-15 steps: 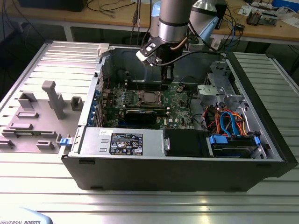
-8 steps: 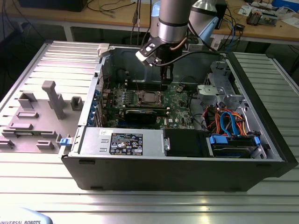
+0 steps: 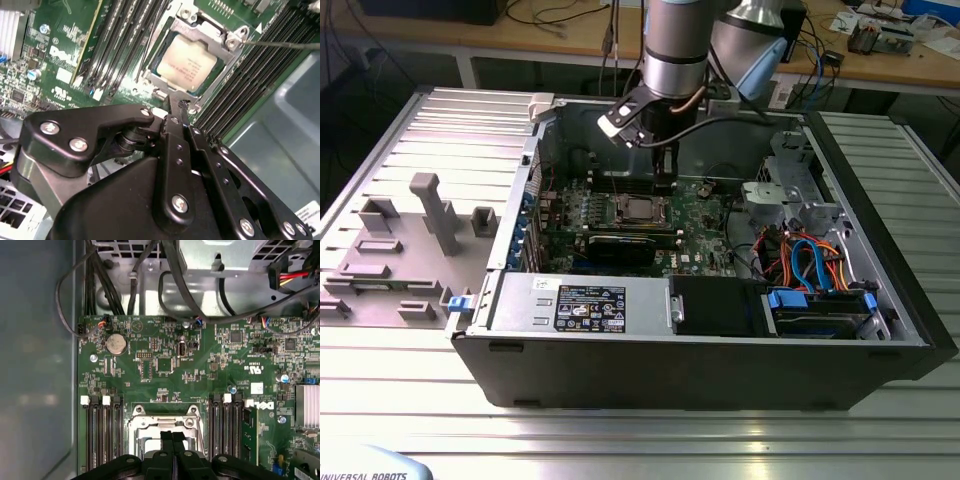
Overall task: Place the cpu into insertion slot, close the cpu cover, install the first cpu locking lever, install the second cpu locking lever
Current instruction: 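Close the cpu cover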
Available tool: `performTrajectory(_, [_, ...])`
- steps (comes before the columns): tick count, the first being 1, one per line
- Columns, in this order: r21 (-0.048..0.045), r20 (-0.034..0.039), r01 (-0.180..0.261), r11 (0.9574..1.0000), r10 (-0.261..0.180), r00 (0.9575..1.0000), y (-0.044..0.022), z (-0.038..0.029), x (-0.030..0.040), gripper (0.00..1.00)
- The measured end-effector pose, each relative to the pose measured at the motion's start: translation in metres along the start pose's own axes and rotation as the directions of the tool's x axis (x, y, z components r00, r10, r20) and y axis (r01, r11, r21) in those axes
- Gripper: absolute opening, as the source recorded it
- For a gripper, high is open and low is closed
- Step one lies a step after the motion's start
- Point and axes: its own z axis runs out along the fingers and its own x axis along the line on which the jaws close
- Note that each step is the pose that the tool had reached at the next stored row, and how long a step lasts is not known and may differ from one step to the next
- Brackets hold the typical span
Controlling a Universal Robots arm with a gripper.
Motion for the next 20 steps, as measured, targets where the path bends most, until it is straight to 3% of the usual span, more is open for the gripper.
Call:
performTrajectory(3, [0.0000,0.0000,0.000,1.0000,0.000,1.0000,-0.0100,0.0029,0.0001,0.11])
performTrajectory(10, [0.0000,0.0000,0.001,1.0000,-0.001,1.0000,-0.0227,0.0067,0.0002,0.11])
performTrajectory(12, [-0.0001,-0.0001,0.003,1.0000,-0.003,1.0000,-0.0293,0.0086,0.0003,0.11])
performTrajectory(15, [-0.0002,-0.0002,0.011,0.9999,-0.011,0.9999,-0.0338,0.0103,0.0003,0.11])
performTrajectory(20, [-0.0004,-0.0003,0.013,0.9999,-0.013,0.9999,-0.0358,0.0109,0.0004,0.11])
